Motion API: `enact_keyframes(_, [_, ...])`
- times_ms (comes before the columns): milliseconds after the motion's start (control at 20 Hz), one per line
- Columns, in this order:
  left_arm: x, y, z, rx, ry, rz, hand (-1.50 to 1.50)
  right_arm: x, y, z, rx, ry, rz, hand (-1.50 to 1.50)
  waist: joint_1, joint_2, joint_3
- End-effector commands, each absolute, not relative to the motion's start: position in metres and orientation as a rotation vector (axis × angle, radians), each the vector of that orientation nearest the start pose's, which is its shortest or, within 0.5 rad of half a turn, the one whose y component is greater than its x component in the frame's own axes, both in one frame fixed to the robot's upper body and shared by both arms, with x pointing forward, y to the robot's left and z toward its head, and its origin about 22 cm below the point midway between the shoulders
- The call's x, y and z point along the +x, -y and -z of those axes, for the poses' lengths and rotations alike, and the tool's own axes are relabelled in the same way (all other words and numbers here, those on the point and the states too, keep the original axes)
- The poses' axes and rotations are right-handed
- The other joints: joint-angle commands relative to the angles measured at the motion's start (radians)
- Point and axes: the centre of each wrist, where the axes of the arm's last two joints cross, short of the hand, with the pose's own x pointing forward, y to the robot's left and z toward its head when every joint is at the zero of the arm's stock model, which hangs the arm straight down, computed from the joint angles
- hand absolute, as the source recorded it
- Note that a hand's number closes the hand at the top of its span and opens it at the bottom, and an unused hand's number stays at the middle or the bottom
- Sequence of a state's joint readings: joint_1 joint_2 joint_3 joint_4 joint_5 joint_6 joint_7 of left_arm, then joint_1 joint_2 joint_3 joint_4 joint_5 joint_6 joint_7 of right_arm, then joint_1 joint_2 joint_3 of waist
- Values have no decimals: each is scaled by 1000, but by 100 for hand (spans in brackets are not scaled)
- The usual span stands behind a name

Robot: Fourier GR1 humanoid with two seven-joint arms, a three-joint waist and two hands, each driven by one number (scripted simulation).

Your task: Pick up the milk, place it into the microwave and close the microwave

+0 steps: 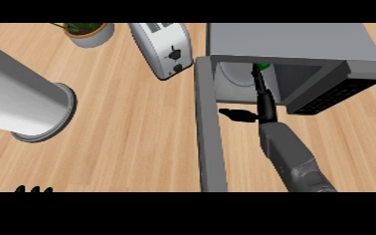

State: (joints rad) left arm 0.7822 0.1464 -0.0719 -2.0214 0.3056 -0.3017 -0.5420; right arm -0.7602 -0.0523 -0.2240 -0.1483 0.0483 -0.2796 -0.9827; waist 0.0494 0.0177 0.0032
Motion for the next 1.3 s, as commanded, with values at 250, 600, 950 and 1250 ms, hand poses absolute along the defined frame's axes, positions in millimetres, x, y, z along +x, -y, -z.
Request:
enact_keyframes(250, [54,-280,-9,-191,1830,-77,-150,317,234,123,-14,1845,-112,-150,-36,-15,-2])
enact_keyframes(600, [53,-256,-1,-213,1789,-49,-150,283,248,142,-75,1836,-89,-150,-52,-23,-4])
enact_keyframes(950, [84,-255,5,-343,1741,100,-150,239,309,147,-104,1846,-92,150,-79,-24,-5])
enact_keyframes(1250, [113,-226,23,-389,1675,284,150,219,336,139,-147,1812,-41,-150,-65,-21,-4])
